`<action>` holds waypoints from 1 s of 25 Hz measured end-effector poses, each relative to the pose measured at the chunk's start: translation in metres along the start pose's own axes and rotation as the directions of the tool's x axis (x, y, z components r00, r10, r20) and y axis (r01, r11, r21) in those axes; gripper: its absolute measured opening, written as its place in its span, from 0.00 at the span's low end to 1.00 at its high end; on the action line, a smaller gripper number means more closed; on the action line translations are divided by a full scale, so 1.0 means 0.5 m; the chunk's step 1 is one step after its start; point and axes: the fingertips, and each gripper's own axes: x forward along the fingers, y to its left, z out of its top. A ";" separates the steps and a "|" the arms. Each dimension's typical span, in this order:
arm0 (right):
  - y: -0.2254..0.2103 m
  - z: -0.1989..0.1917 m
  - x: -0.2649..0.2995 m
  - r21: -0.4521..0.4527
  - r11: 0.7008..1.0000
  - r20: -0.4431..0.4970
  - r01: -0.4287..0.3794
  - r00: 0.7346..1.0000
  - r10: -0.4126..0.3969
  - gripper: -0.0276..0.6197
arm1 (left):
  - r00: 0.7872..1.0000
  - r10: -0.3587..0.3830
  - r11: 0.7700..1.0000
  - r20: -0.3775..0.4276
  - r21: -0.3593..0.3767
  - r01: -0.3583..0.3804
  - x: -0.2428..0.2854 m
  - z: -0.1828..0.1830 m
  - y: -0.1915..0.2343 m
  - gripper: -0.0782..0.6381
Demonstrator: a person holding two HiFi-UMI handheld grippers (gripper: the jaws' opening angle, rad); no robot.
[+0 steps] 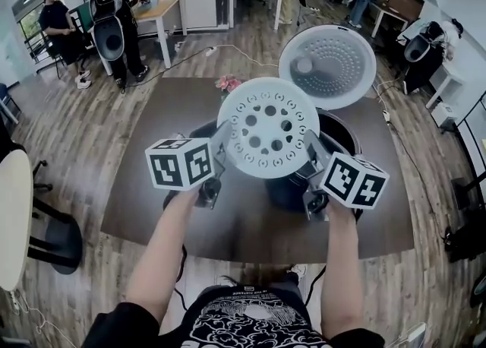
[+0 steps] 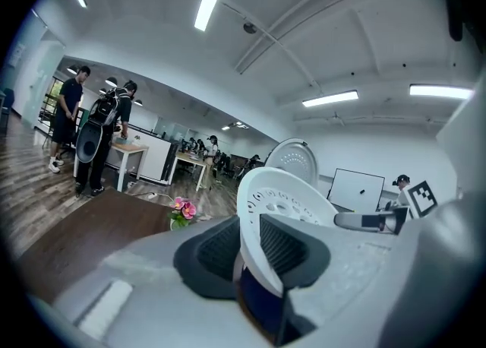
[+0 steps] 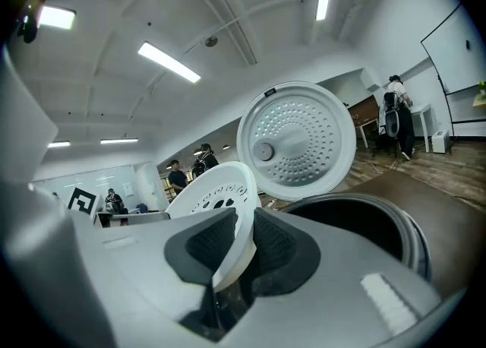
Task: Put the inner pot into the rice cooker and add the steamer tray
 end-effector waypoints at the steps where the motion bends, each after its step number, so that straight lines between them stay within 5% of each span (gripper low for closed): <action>1: -0.019 0.002 -0.013 0.006 1.000 0.003 0.014 1.000 -0.014 0.15 | 1.000 -0.013 1.000 -0.007 0.006 0.013 0.011 -0.003 -0.019 0.24; 14: -0.097 0.027 -0.035 0.039 0.988 0.014 0.152 0.988 -0.152 0.16 | 0.988 -0.131 0.990 -0.086 0.034 0.134 0.111 0.004 -0.070 0.24; 25: -0.136 -0.012 -0.035 0.039 0.982 -0.039 0.186 0.982 -0.184 0.16 | 0.982 -0.134 0.990 -0.133 0.028 0.139 0.140 -0.046 -0.071 0.24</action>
